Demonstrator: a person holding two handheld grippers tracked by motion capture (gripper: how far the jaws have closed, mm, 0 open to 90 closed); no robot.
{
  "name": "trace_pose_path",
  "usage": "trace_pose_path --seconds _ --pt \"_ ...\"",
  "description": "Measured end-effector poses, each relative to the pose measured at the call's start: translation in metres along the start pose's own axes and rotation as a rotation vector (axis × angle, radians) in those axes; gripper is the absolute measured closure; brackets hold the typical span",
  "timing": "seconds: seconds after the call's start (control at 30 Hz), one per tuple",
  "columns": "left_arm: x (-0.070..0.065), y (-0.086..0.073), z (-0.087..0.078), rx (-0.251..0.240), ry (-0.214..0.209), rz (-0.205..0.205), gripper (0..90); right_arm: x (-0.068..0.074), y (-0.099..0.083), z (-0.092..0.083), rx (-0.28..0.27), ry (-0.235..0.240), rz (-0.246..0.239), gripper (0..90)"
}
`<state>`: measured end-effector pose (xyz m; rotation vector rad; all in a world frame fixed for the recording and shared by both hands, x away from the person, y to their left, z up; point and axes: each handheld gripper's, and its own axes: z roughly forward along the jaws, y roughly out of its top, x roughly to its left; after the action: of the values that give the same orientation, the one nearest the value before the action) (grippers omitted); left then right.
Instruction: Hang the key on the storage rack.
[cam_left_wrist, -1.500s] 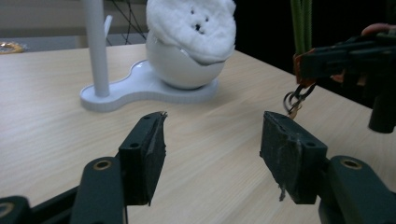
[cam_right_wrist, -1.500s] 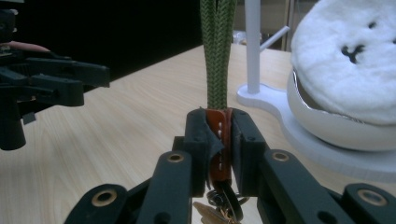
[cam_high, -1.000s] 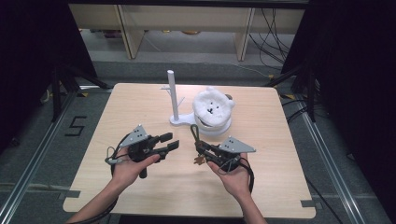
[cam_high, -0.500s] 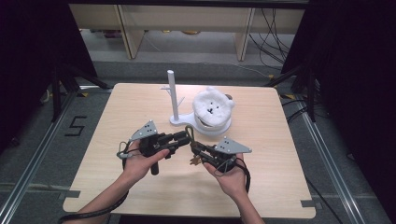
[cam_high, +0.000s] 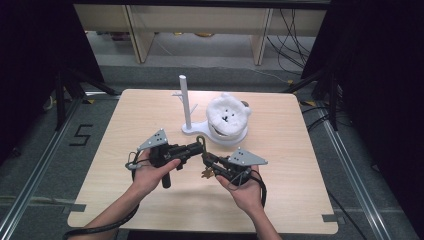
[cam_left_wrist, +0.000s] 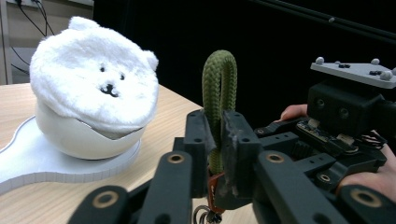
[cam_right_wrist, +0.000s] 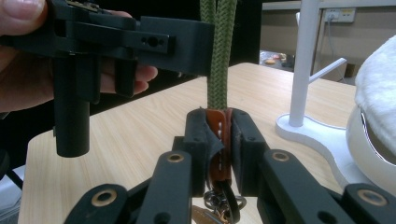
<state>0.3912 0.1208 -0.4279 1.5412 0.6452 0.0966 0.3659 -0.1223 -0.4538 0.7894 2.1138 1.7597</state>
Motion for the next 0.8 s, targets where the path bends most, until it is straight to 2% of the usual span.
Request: trace_pose_path --seconds 0.13,0.17,0.23,0.3,0.33,0.4,0.43,0.47,0.5,0.53,0.57,0.6,0.63,0.8 --pt "-0.003 0.001 0.0 0.003 0.003 0.012 83.5 0.0 0.0 0.001 0.002 0.006 0.004 78.6" --pt "-0.004 0.002 -0.001 0.006 0.009 0.019 83.6 0.001 0.0 0.001 0.008 0.011 0.021 77.6" --pt "-0.005 0.003 -0.002 0.014 0.022 0.038 83.7 0.001 0.001 0.001 0.006 -0.004 0.011 71.5" --pt "-0.004 0.004 -0.002 0.007 0.023 0.039 83.8 0.001 0.001 0.002 0.004 0.007 0.022 68.1" --pt "-0.003 0.006 -0.005 0.011 0.046 0.044 83.8 0.002 0.001 0.0 0.024 -0.02 0.02 64.5" --pt "-0.002 0.007 -0.006 0.009 0.051 0.052 83.7 0.001 0.001 0.0 0.02 -0.015 0.011 63.0" --pt "-0.001 0.008 -0.007 0.007 0.068 0.063 83.7 0.001 0.001 0.0 0.027 -0.018 0.013 61.6" --pt "0.0 0.009 -0.009 0.005 0.079 0.072 83.8 0.001 0.001 -0.001 0.038 -0.026 0.006 60.3" --pt "0.001 0.01 -0.01 0.006 0.089 0.083 83.7 0.001 0.0 -0.003 0.045 -0.034 0.024 59.4" --pt "0.002 0.011 -0.012 0.002 0.098 0.091 83.7 -0.001 -0.001 -0.003 0.037 -0.041 0.007 58.8" --pt "0.003 0.012 -0.013 -0.002 0.104 0.1 83.8 -0.001 -0.001 -0.005 0.046 -0.046 0.02 58.3" --pt "0.003 0.013 -0.015 0.0 0.117 0.104 83.7 -0.003 -0.002 -0.006 0.05 -0.053 0.002 57.9" --pt "0.005 0.014 -0.018 -0.004 0.131 0.116 83.7 -0.004 -0.004 -0.009 0.053 -0.073 0.019 57.1" --pt "0.01 0.017 -0.026 -0.006 0.173 0.131 83.7 -0.006 -0.006 -0.016 0.07 -0.095 0.001 56.1"
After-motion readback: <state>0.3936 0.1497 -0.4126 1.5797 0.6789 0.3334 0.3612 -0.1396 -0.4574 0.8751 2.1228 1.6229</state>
